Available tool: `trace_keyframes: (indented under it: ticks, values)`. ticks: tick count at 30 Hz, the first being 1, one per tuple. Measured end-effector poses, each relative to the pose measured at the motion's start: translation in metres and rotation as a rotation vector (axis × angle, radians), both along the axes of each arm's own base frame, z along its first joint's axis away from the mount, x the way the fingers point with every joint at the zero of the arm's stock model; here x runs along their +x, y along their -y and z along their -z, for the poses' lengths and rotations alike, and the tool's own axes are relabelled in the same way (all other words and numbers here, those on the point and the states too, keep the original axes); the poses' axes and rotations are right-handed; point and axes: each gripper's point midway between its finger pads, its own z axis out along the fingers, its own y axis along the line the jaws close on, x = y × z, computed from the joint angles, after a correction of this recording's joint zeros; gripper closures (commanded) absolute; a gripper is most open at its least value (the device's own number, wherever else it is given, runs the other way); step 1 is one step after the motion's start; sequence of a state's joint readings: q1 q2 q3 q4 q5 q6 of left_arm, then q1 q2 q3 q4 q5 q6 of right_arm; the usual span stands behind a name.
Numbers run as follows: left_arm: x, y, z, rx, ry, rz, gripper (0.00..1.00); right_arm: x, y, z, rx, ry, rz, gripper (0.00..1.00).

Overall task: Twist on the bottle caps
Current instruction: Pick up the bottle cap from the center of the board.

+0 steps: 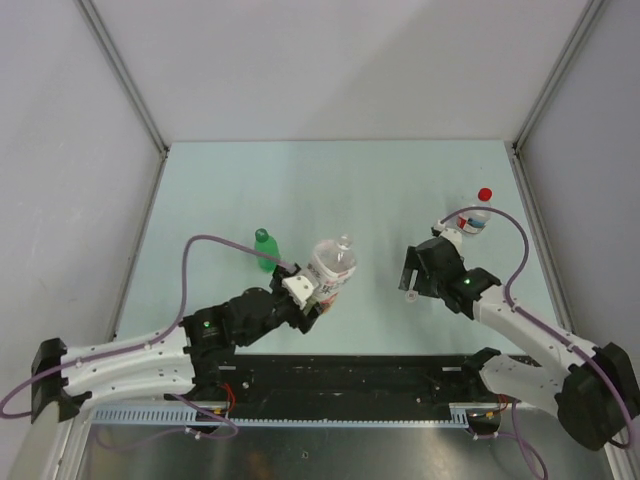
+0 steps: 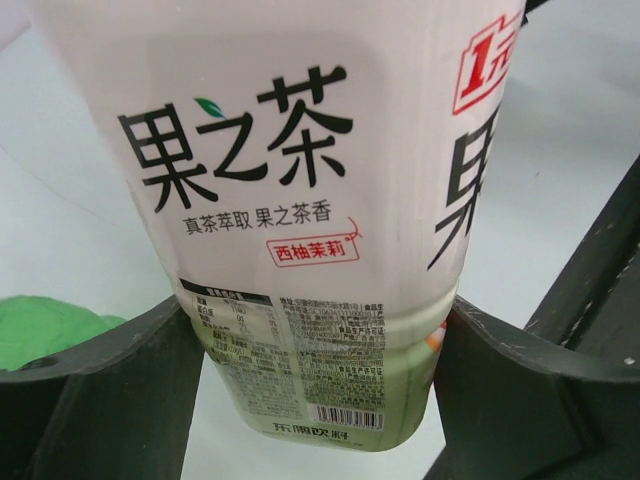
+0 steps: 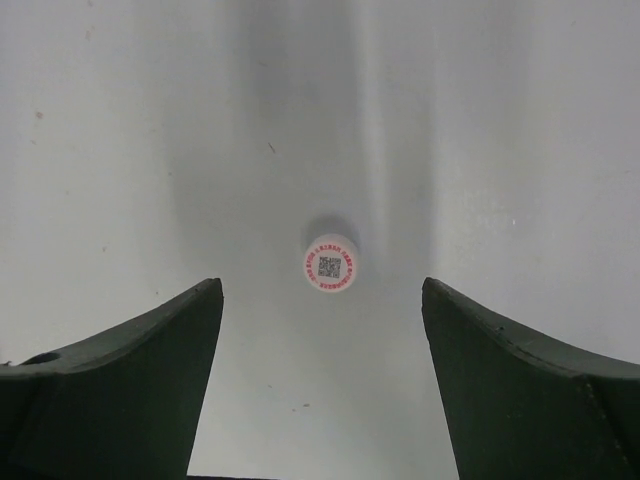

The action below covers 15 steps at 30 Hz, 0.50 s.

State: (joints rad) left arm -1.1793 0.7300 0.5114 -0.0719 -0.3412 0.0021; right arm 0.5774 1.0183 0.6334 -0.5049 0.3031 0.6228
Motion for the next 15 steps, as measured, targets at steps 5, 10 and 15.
trace_keyframes:
  ticks: [5, 10, 15]
  values:
    - [0.0, 0.008, -0.004, 0.038, 0.114, 0.053, 1.0, 0.0, 0.002, 0.026, 0.0, -0.11, -0.012, 0.29]
    - [-0.005, -0.004, -0.035, -0.109, 0.207, 0.061, 1.0, -0.003, -0.001, 0.045, -0.018, -0.177, -0.039, 0.35]
    - [-0.01, -0.017, -0.045, -0.205, 0.247, 0.054, 0.99, -0.007, -0.004, 0.053, -0.063, -0.189, -0.064, 0.42]
